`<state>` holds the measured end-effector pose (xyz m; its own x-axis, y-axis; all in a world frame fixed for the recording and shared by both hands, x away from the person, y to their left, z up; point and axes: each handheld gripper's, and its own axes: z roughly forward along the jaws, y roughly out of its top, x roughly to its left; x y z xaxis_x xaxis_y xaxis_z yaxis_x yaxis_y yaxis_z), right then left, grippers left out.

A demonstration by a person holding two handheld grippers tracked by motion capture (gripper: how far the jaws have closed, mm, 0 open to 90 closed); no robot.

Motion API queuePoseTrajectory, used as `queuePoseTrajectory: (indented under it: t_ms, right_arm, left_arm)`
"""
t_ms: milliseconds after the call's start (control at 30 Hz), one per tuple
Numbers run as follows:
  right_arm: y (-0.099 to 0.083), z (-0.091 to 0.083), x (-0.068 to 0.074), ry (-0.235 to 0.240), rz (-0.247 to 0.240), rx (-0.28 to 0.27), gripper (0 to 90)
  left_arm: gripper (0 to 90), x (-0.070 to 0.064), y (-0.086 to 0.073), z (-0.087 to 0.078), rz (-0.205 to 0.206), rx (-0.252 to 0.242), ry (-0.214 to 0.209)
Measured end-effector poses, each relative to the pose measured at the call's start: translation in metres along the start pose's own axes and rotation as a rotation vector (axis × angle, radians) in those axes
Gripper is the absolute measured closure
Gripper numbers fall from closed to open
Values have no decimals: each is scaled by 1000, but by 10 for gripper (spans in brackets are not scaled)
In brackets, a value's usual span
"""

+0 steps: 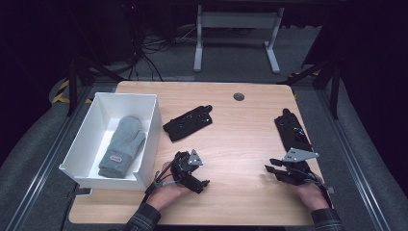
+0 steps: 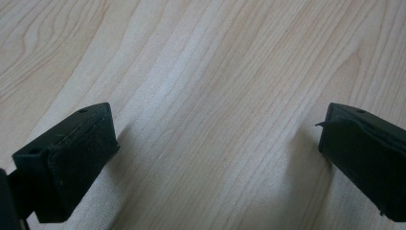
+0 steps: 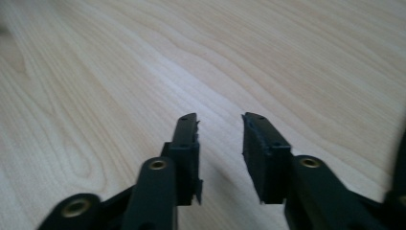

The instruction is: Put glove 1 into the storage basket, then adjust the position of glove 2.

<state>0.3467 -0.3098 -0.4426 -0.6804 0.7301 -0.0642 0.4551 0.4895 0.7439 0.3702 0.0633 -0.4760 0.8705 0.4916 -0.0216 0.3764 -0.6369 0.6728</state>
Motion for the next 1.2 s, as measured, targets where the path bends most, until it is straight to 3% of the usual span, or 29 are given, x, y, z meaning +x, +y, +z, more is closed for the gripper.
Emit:
queuePoseTrajectory:
  t_ms: [167, 333, 533, 733, 1200]
  right_arm:
    - [10, -2, -14, -51, 28, -5, 896]
    - [13, -5, -33, -116, 60, -6, 900]
    - [7, -9, -62, -193, 120, -4, 900]
    - [0, -11, -84, -232, 167, -8, 900]
    - [-4, -2, -116, -293, 196, 20, 900]
  left_arm:
    - [0, 1, -6, -3, 1, -19, 1]
    - [0, 1, -11, -7, -28, -18, 23]
    - [0, 2, -11, -8, -32, -17, 30]
    - [0, 3, -12, -9, -21, -17, 22]
    - [1, 5, -13, -10, 6, -19, 0]
